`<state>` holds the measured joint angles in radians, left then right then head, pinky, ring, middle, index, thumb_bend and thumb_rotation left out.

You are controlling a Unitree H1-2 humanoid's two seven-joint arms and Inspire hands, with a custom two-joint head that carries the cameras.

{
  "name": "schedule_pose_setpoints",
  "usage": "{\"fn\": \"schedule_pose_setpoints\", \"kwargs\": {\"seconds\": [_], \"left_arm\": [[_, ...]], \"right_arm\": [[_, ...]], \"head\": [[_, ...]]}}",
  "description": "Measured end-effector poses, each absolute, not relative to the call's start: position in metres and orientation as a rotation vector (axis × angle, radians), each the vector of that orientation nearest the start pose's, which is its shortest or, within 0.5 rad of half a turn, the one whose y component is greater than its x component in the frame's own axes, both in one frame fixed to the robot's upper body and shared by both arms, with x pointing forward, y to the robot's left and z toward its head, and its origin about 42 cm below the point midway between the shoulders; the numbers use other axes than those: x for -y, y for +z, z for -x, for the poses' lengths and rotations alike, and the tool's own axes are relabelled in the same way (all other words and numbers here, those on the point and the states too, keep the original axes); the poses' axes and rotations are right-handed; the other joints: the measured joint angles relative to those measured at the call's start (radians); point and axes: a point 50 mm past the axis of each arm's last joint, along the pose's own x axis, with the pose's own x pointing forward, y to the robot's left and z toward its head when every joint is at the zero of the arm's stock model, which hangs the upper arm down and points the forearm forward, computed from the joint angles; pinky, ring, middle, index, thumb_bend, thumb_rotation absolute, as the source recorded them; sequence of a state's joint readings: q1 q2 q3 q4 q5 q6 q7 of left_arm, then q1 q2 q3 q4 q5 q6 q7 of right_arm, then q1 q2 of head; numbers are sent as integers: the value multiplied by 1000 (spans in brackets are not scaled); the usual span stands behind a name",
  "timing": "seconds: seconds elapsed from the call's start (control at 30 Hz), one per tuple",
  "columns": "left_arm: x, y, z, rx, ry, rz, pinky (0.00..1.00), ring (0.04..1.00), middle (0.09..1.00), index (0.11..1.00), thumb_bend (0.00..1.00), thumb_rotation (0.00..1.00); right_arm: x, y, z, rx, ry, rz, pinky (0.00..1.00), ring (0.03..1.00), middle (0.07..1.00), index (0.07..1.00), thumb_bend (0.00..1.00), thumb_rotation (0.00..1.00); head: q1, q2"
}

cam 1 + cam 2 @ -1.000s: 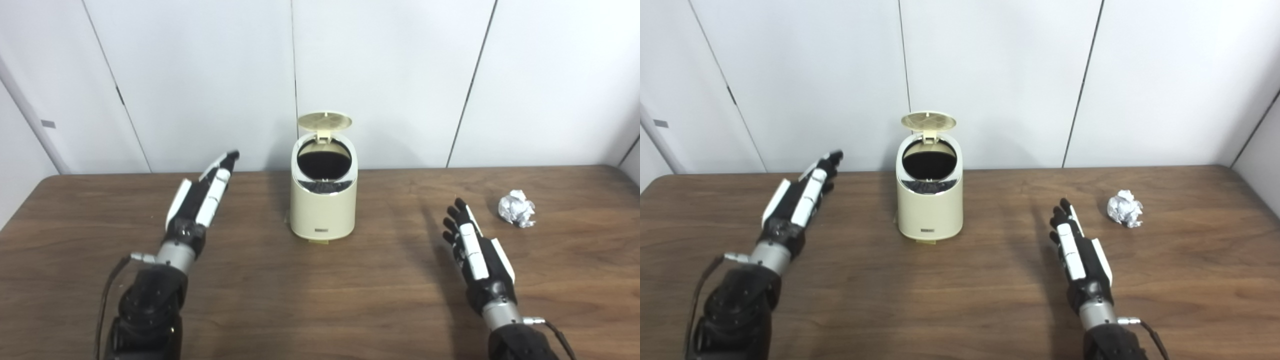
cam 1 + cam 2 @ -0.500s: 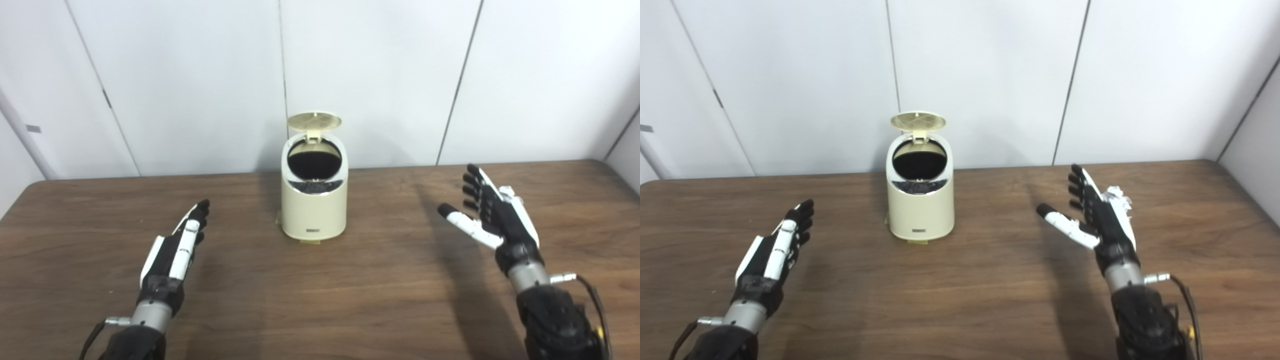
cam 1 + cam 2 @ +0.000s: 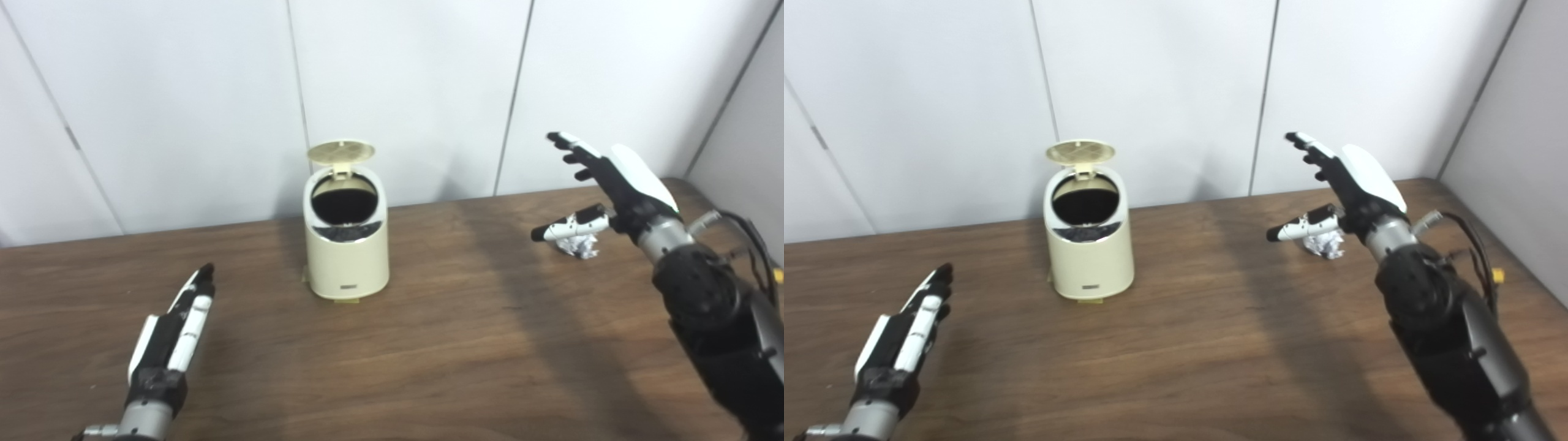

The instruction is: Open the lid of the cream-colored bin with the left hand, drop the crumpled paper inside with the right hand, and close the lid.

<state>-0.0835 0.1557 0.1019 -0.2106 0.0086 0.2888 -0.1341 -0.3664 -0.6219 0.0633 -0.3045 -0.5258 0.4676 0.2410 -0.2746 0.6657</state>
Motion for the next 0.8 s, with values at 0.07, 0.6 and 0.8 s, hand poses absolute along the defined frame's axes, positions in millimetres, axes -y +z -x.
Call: {"fn": "schedule_pose_setpoints", "kwargs": {"seconds": [0.07, 0.6, 0.8], "left_arm": [[-272, 164, -305, -2, -39, -153, 1000, 1000, 988, 1000, 508, 844], [-273, 164, -305, -10, -68, -178, 1000, 1000, 984, 1000, 544, 850], [-275, 165, -305, -18, -81, -183, 1000, 1000, 980, 1000, 543, 841]], "right_arm": [[345, 314, -364, 109, -64, 1148, 731, 849, 866, 851, 920, 95], [385, 299, -418, -302, 48, 1372, 747, 851, 868, 855, 914, 54], [388, 267, -440, -410, 55, 1371, 730, 869, 902, 860, 897, 106]], "head": [[-12, 2], [-41, 8], [-44, 9]]}}
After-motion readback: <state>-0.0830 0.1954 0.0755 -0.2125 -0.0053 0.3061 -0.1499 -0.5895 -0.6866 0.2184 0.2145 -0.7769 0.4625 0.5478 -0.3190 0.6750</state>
